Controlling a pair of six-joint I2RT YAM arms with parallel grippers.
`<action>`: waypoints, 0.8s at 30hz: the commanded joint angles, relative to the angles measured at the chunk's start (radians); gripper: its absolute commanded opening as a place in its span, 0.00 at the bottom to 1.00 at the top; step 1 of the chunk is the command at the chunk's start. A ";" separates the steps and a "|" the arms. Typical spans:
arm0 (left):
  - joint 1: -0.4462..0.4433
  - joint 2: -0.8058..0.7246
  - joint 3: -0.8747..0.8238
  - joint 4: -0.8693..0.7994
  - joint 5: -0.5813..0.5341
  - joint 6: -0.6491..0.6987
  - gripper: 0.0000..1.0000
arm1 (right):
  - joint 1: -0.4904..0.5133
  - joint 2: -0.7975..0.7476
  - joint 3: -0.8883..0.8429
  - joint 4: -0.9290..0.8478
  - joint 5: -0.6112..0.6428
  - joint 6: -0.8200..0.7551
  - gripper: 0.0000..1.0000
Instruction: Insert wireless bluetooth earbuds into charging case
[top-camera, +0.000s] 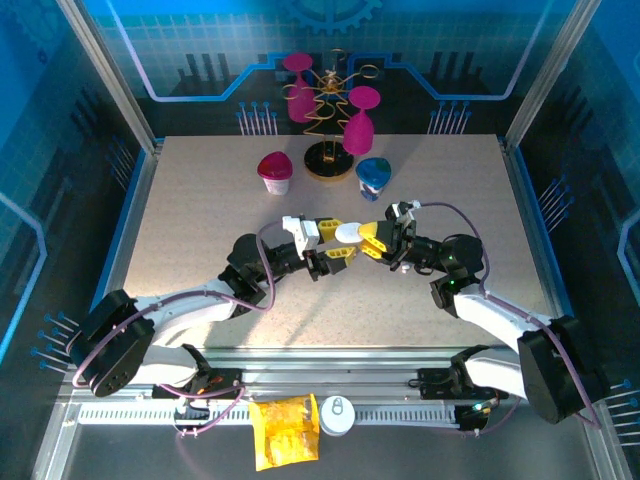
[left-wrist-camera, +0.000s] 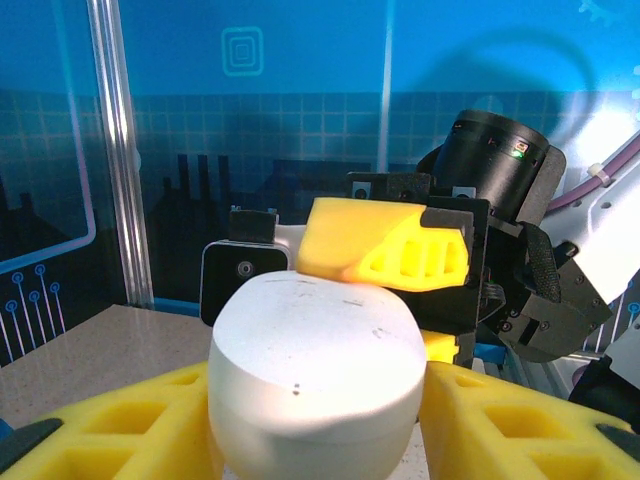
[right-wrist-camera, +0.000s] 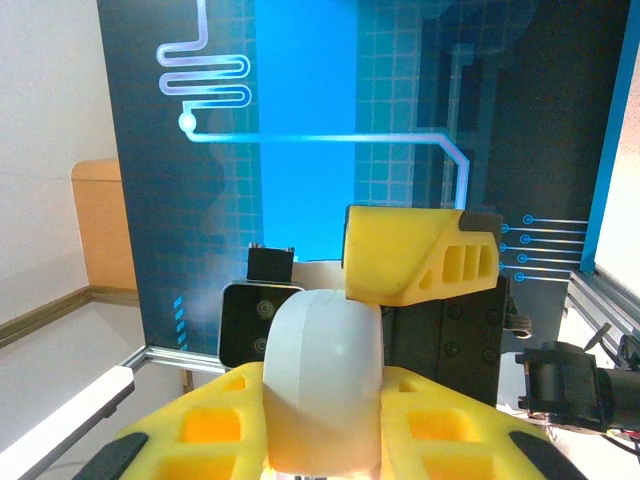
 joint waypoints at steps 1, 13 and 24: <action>-0.002 0.005 0.035 0.023 0.031 0.000 0.52 | -0.006 -0.003 -0.017 0.020 0.014 -0.008 0.10; -0.002 0.005 0.028 0.015 0.037 0.009 0.38 | -0.006 -0.019 -0.004 -0.009 0.014 -0.015 0.15; -0.001 0.005 0.022 0.012 0.035 0.015 0.50 | -0.005 -0.026 -0.001 -0.007 0.020 -0.015 0.14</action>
